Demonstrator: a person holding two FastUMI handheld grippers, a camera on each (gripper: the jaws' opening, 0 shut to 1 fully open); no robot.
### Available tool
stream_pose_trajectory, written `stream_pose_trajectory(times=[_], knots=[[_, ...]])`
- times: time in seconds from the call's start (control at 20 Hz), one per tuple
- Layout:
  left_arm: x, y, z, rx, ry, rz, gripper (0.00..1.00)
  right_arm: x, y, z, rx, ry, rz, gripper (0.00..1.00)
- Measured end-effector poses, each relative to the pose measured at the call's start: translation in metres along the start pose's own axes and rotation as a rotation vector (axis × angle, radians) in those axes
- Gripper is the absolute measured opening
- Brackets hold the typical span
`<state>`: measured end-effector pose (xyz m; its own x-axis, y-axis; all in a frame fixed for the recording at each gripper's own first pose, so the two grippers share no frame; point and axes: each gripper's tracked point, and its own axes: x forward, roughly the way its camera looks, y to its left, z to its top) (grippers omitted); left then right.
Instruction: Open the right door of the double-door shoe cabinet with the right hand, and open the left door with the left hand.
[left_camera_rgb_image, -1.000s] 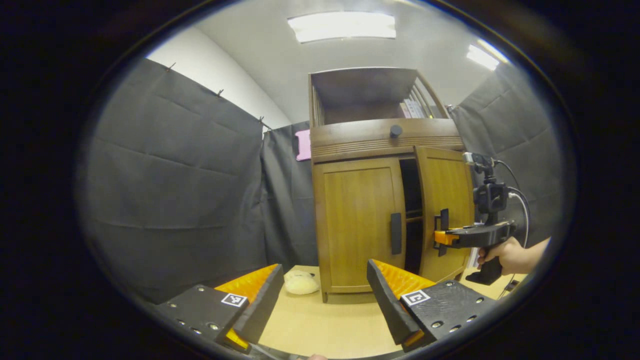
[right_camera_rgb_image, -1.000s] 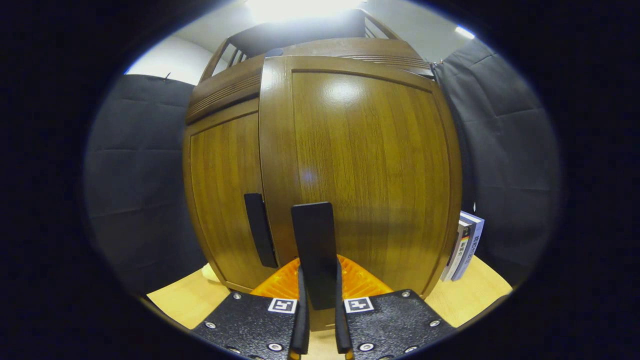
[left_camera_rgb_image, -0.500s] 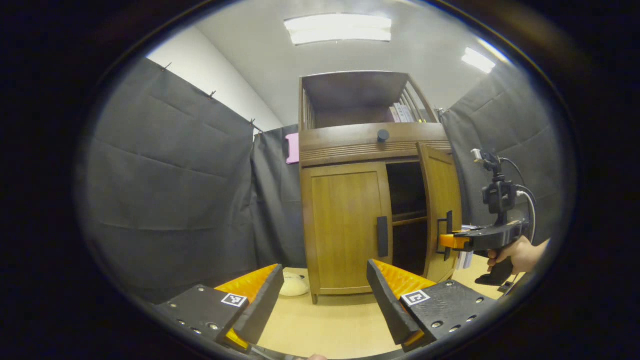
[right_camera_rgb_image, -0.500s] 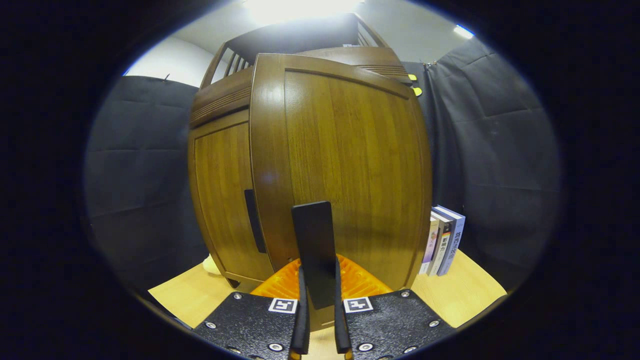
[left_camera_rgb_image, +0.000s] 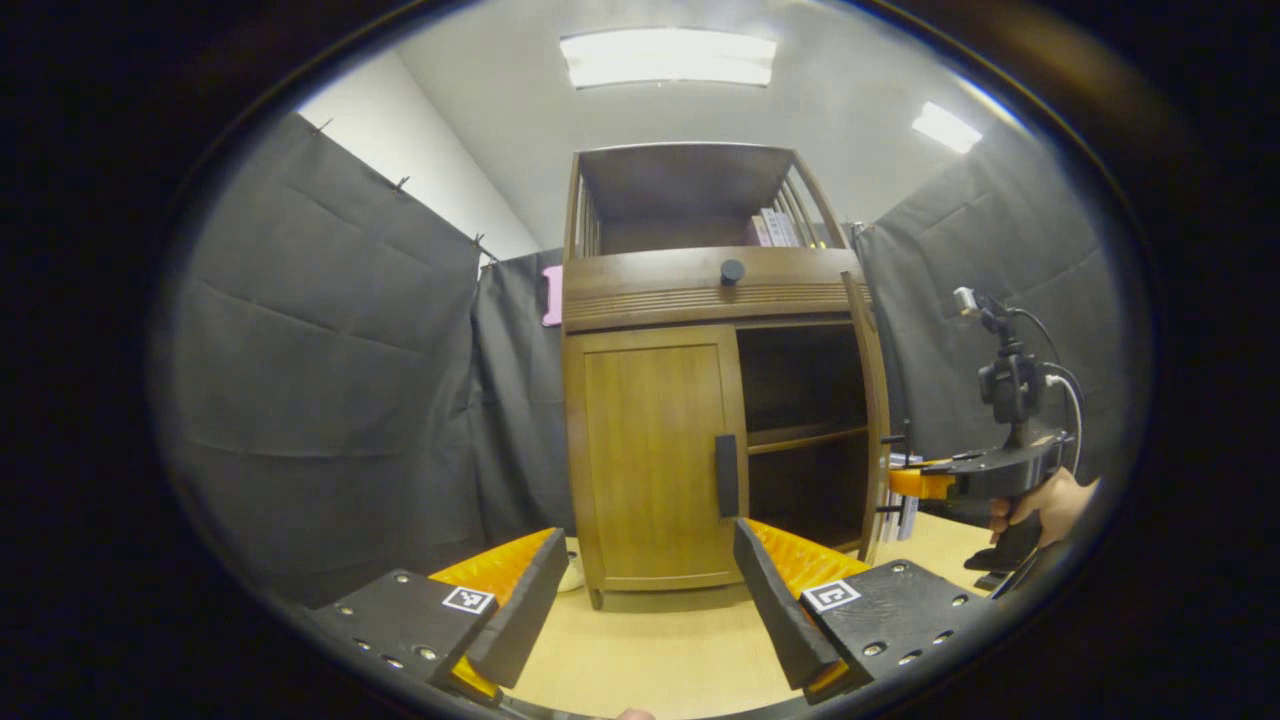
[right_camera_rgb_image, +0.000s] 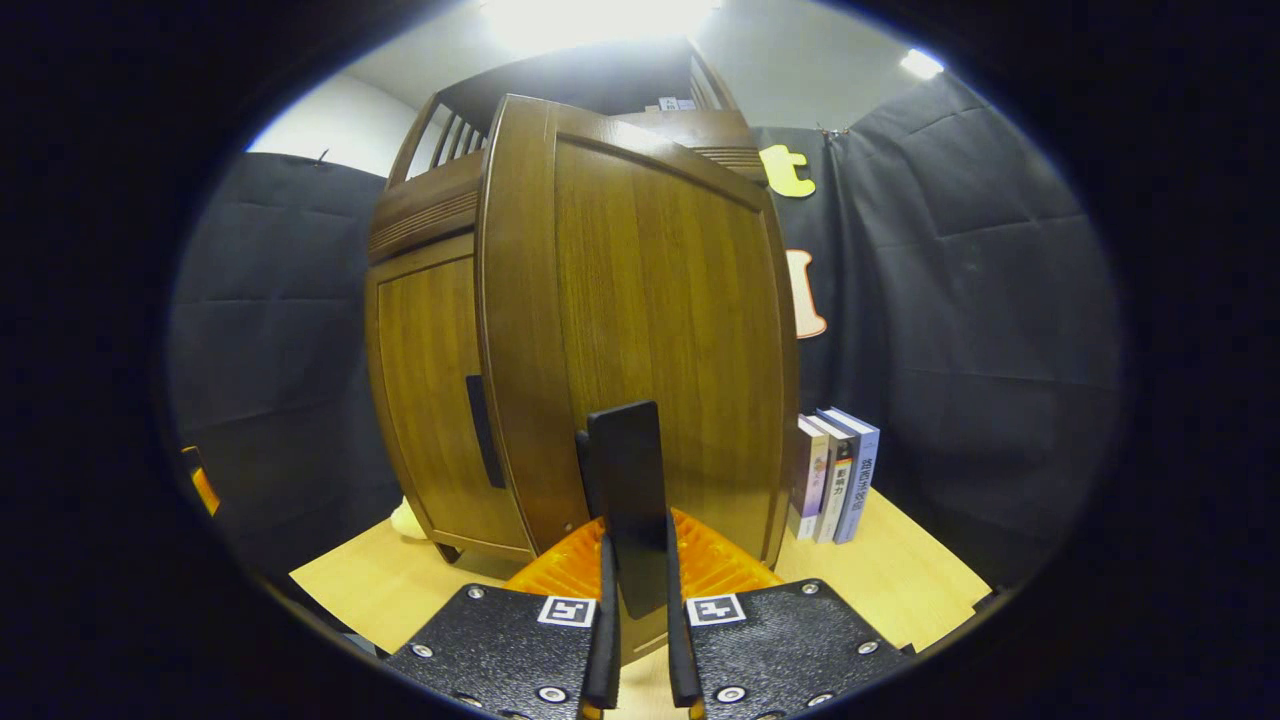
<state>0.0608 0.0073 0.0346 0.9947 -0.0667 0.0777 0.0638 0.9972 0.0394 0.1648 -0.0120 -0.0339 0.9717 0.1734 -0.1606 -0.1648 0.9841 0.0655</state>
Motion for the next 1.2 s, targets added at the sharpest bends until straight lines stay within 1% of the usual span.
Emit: stream_pose_trajectory(times=[0.05,0.35,0.4,0.45,0.5,0.65,0.7,0.85,0.9,0.95,1.05,1.1,1.15,1.2], knots=[[0.002,-0.002,0.001,-0.002,-0.003,-0.007,1.00,-0.003,-0.005,0.000,-0.004,-0.002,-0.009,0.18],[0.000,-0.013,-0.002,-0.011,-0.011,-0.053,1.00,-0.021,-0.034,0.001,-0.039,-0.011,-0.068,0.19],[0.001,-0.015,-0.002,-0.013,-0.010,-0.059,0.95,-0.023,-0.037,0.000,-0.044,-0.010,-0.077,0.19],[0.001,-0.016,-0.002,-0.017,-0.011,-0.064,0.95,-0.024,-0.040,0.001,-0.044,-0.009,-0.086,0.18],[0.001,-0.017,-0.002,-0.019,-0.012,-0.070,1.00,-0.026,-0.043,0.000,-0.044,-0.009,-0.094,0.19],[0.001,-0.020,-0.002,-0.020,-0.013,-0.082,1.00,-0.032,-0.055,0.001,-0.049,-0.009,-0.123,0.17],[0.001,-0.021,-0.002,-0.022,-0.012,-0.085,0.95,-0.034,-0.060,0.002,-0.053,-0.012,-0.135,0.17],[0.001,-0.025,-0.002,-0.029,-0.006,-0.095,0.95,-0.042,-0.073,0.000,-0.052,-0.014,-0.173,0.17],[0.001,-0.025,-0.002,-0.030,-0.003,-0.097,1.00,-0.044,-0.077,-0.002,-0.052,-0.013,-0.188,0.19],[0.000,-0.026,-0.002,-0.030,-0.003,-0.100,1.00,-0.049,-0.081,-0.001,-0.050,-0.012,-0.199,0.15],[0.001,-0.027,-0.002,-0.026,-0.004,-0.104,1.00,-0.053,-0.088,-0.004,-0.052,-0.011,-0.217,0.17],[0.001,-0.027,-0.002,-0.023,-0.006,-0.107,1.00,-0.056,-0.093,-0.004,-0.056,-0.011,-0.230,0.10],[0.002,-0.028,-0.002,-0.016,-0.005,-0.110,1.00,-0.059,-0.099,-0.005,-0.062,-0.012,-0.249,0.10],[0.002,-0.027,-0.003,-0.010,-0.004,-0.113,0.95,-0.064,-0.103,-0.006,-0.067,-0.015,-0.268,0.12]])
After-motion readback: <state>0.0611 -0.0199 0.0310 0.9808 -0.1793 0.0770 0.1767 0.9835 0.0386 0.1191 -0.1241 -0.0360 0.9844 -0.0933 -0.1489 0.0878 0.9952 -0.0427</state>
